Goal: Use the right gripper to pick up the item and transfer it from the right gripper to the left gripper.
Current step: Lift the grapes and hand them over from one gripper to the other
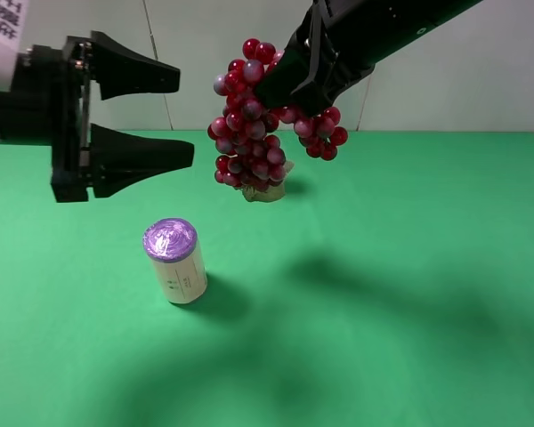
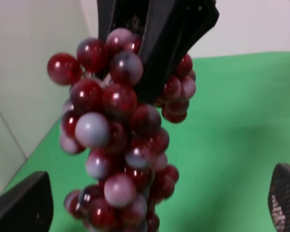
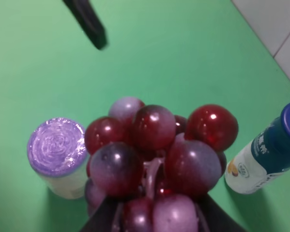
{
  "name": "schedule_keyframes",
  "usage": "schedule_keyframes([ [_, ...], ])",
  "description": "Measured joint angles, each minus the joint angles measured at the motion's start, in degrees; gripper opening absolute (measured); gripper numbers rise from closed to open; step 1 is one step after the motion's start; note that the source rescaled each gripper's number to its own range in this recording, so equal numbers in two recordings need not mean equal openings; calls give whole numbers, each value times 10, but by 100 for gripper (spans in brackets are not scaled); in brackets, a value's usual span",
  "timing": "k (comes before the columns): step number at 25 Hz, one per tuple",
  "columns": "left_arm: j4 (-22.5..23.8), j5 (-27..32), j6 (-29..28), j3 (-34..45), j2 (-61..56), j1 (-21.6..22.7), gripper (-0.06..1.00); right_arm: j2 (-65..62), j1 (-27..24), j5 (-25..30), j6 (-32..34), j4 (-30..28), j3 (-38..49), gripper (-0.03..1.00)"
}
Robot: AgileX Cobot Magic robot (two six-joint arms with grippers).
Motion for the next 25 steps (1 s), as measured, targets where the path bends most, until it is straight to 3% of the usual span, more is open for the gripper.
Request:
schedule_keyframes([
  [5,-4,1,2,-30,54,-26,85,0,0,6,-1,0,-1,0],
  [12,-54,1,21,-36,77,-31,85,0,0,9,-1,0,-1,0],
  [25,-63,-15,26,-39,110,-44,85,0,0,13,-1,9,-1,0],
])
